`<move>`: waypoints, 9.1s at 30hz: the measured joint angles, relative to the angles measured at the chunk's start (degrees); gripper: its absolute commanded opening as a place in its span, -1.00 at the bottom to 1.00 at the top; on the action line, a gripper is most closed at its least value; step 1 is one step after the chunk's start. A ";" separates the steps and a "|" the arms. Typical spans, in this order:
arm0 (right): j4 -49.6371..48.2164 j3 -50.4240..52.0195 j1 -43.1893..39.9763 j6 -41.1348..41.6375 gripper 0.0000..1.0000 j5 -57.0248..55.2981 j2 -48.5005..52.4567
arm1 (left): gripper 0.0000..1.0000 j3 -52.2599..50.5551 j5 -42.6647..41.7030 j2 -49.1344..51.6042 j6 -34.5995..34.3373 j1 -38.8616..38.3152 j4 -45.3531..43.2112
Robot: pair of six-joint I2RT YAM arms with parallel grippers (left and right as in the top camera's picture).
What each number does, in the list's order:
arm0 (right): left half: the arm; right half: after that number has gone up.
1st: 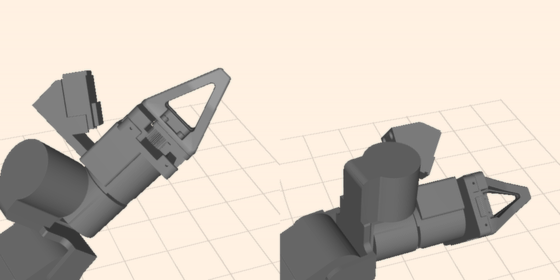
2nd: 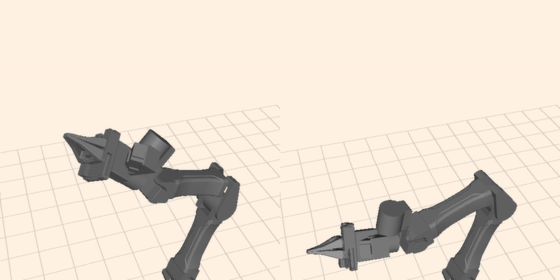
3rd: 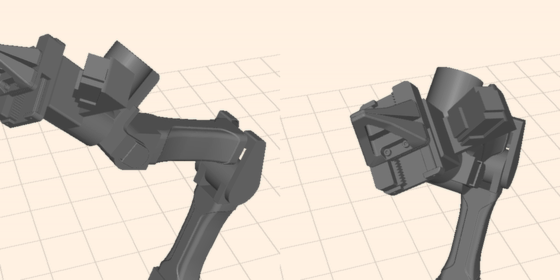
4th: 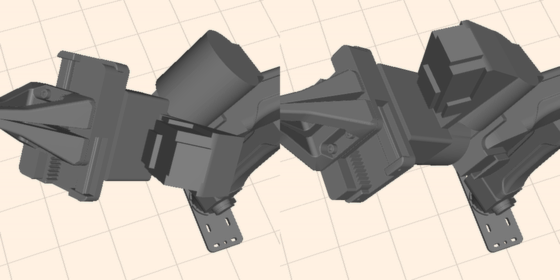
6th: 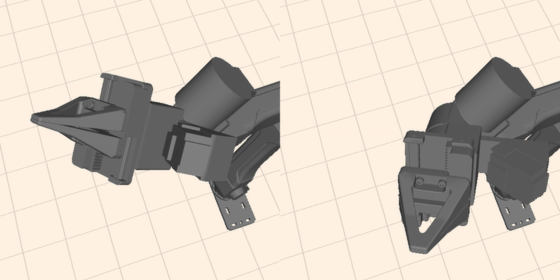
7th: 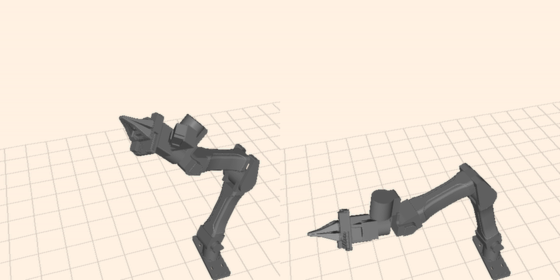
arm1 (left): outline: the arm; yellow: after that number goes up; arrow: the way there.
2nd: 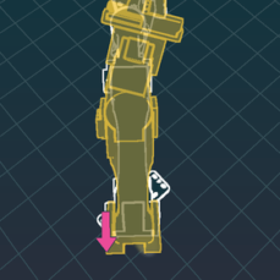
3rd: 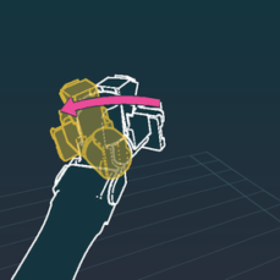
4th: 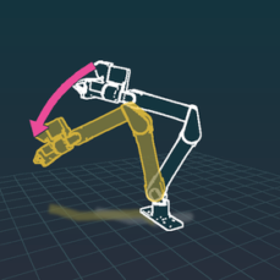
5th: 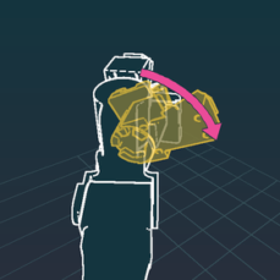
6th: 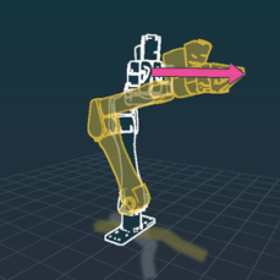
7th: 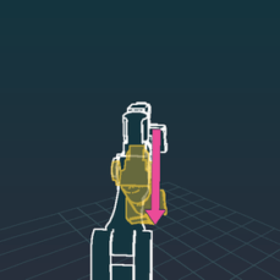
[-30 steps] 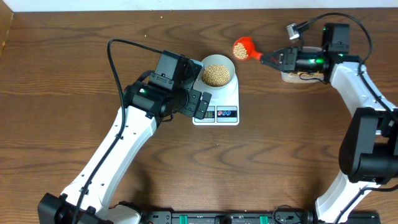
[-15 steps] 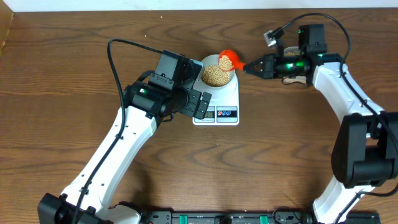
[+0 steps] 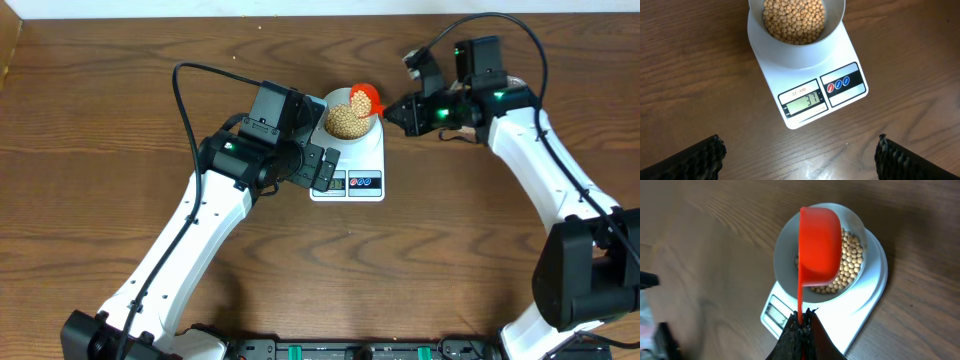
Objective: Scoop item into bowl and weigh 50g on scale
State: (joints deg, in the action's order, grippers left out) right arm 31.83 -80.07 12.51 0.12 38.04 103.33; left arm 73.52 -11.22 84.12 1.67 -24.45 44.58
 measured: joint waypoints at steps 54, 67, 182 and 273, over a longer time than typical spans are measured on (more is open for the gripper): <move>-0.83 0.00 3.98 -6.25 -0.97 -11.50 0.00 | 0.96 0.00 0.02 0.00 0.00 0.00 0.00; -0.81 0.00 3.98 -7.37 -0.97 -11.43 0.00 | 0.96 0.00 0.02 0.00 0.00 -0.02 0.00; -1.18 0.00 3.98 -14.45 -0.98 -7.17 0.00 | 0.95 0.00 0.02 0.00 0.00 -0.02 0.00; -1.11 0.00 3.98 -21.59 -0.98 -7.17 0.00 | 0.96 0.00 0.02 0.00 0.02 -0.02 0.00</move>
State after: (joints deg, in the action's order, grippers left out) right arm 30.72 -80.07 16.49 -21.47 30.87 103.33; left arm 73.52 -11.20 84.12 1.69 -24.47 44.58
